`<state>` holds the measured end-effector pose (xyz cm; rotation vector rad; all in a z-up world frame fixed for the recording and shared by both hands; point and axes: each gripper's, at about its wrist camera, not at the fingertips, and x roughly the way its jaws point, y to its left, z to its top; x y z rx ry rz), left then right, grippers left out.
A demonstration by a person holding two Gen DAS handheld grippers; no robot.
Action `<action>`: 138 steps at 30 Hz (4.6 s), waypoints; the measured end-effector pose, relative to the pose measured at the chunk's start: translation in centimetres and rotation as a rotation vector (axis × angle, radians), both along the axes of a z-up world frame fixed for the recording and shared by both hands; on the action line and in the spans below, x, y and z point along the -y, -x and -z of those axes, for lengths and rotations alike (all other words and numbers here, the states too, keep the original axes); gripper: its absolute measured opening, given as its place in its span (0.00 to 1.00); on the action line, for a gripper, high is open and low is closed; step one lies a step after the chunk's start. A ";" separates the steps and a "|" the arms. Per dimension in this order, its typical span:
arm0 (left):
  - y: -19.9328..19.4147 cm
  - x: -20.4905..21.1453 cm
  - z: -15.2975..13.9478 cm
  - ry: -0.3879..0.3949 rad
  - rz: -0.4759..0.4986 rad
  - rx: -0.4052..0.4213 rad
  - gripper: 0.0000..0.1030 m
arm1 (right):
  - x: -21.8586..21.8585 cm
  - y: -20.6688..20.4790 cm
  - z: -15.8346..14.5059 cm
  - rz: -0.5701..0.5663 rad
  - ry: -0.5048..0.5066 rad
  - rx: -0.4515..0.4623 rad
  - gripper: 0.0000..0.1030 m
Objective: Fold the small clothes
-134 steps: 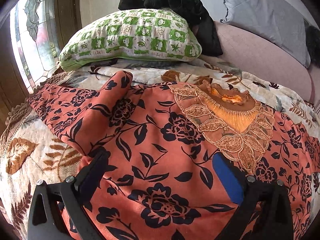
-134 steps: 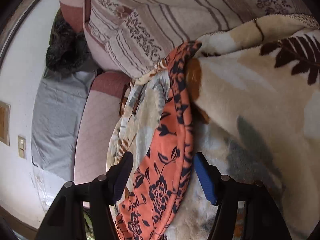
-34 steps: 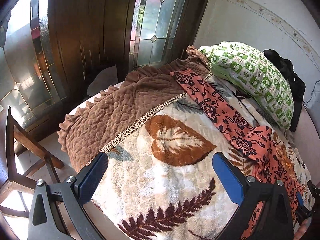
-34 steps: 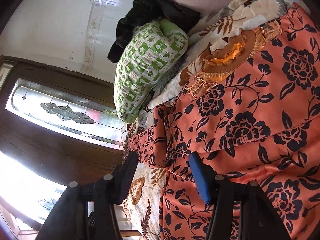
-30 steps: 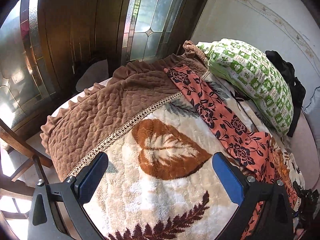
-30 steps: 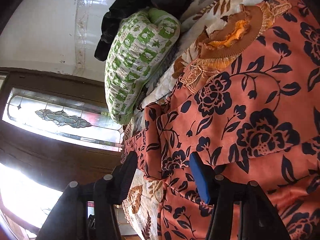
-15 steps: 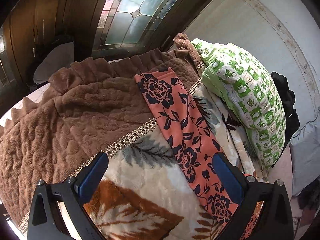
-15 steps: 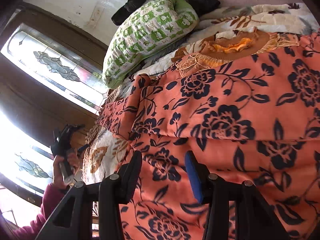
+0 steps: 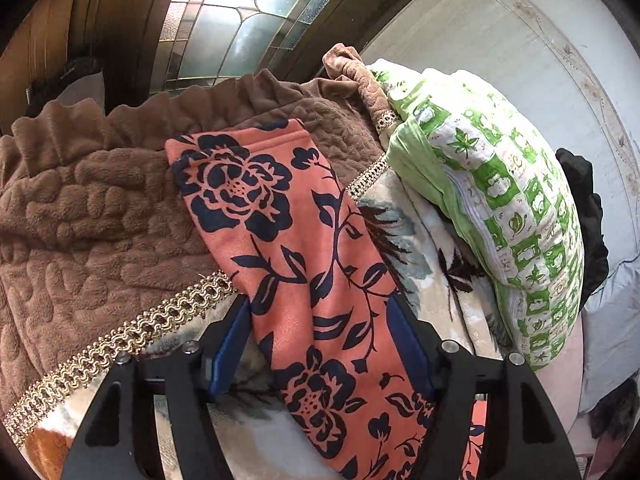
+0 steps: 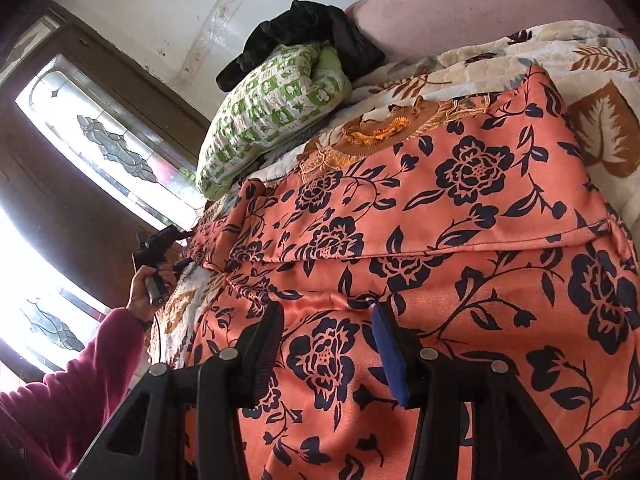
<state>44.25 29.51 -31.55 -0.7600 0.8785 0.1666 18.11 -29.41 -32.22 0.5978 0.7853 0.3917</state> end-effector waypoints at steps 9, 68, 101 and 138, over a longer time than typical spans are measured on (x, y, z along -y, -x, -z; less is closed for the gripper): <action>0.7 -1.3 1.6 -0.002 -0.051 0.066 0.09 | -0.5 -0.3 1.4 -0.011 0.029 -0.002 0.48; 9.7 30.6 2.0 -0.486 0.364 -0.098 0.81 | 3.6 -15.9 -5.4 0.386 0.260 -0.198 0.79; 10.2 28.7 0.7 -0.431 0.327 -0.091 0.83 | 11.7 -1.8 3.0 0.543 -0.091 -0.354 0.19; 11.1 32.2 -0.9 -0.590 0.319 0.033 0.83 | 12.8 -5.2 -2.9 0.587 0.222 -0.036 0.14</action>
